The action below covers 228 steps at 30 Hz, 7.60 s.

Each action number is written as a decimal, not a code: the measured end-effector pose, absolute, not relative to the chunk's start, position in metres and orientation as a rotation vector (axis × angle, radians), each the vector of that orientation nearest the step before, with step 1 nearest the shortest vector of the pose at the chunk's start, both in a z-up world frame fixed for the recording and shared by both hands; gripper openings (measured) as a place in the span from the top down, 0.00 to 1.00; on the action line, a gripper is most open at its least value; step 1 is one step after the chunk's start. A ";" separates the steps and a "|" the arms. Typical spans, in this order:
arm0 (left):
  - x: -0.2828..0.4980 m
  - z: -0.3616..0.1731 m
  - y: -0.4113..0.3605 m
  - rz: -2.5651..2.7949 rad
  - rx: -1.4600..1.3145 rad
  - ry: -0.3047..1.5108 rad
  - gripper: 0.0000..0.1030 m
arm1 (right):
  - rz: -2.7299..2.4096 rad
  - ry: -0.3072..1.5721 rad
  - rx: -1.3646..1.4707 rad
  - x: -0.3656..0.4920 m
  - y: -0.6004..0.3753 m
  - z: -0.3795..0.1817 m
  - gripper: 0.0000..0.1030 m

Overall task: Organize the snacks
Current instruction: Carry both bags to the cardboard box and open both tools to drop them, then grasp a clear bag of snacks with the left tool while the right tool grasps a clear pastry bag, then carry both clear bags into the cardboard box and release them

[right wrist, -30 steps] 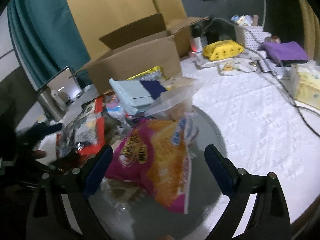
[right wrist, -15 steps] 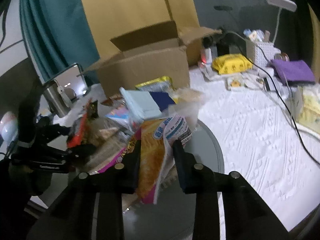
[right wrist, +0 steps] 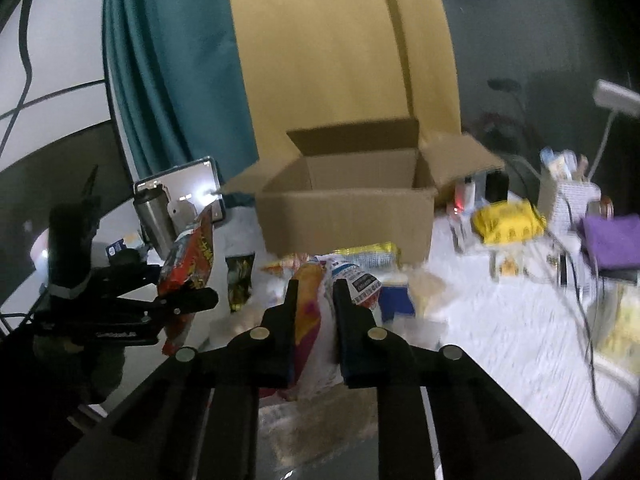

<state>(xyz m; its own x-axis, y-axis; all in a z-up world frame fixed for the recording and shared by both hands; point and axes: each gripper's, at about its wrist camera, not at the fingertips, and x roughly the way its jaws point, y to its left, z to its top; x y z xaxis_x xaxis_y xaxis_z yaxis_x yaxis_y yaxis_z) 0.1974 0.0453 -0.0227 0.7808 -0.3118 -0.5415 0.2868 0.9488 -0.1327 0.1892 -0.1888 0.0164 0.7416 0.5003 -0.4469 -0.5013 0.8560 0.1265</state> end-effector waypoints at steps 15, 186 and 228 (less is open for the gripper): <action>0.273 0.022 0.067 -0.247 -0.139 0.504 0.35 | 0.578 0.297 -0.075 0.270 -0.184 0.083 0.85; 0.256 -0.006 0.048 -0.223 -0.021 0.613 0.58 | 0.471 0.716 -0.121 0.289 -0.237 -0.033 0.56; 0.436 0.011 0.094 -0.152 -0.145 0.578 0.12 | 0.510 0.498 -0.153 0.474 -0.110 0.043 0.16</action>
<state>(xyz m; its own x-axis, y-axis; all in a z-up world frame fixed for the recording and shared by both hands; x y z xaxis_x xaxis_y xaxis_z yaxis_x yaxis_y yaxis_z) 0.4356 0.0940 0.0107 0.8270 -0.1831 -0.5315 0.1019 0.9786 -0.1787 0.4741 -0.1099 0.0432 0.7570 0.4299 -0.4922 -0.5027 0.8643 -0.0182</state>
